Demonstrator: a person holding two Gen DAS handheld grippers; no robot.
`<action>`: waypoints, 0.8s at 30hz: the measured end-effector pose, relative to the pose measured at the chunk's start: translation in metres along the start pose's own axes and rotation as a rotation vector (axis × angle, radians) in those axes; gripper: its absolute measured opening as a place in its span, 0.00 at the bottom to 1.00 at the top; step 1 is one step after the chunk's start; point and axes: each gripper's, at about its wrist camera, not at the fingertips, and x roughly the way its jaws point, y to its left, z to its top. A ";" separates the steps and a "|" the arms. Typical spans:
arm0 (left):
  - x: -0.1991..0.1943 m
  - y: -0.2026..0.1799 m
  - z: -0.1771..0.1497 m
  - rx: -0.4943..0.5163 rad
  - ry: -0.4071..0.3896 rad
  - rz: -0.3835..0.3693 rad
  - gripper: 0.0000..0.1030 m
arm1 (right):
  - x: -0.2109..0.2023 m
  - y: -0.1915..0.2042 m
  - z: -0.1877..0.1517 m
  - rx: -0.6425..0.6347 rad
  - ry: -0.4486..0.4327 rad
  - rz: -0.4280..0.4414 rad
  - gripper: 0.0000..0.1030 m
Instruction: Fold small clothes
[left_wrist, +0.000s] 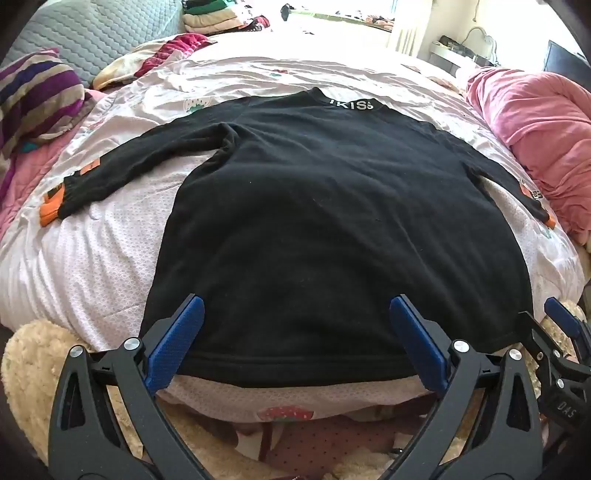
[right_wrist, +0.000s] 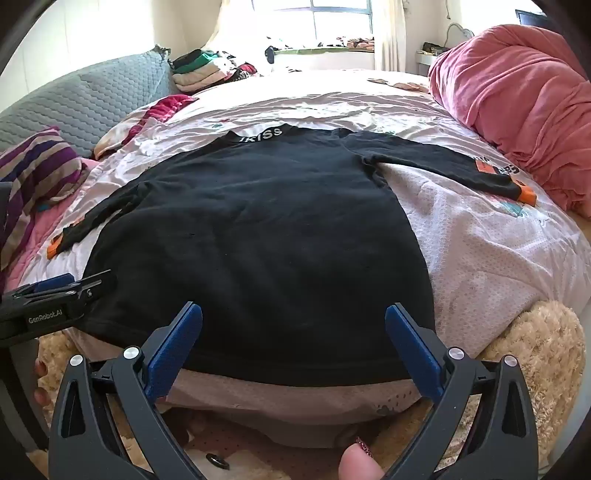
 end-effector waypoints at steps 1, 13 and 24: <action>0.000 0.000 0.000 0.004 0.000 0.004 0.92 | 0.000 0.000 0.000 0.001 0.001 0.000 0.96; -0.001 -0.006 0.002 0.007 -0.005 0.003 0.92 | 0.000 0.003 0.000 0.000 0.009 -0.004 0.96; -0.002 -0.004 0.000 0.006 -0.009 -0.004 0.92 | 0.000 0.000 0.001 0.001 0.008 0.000 0.96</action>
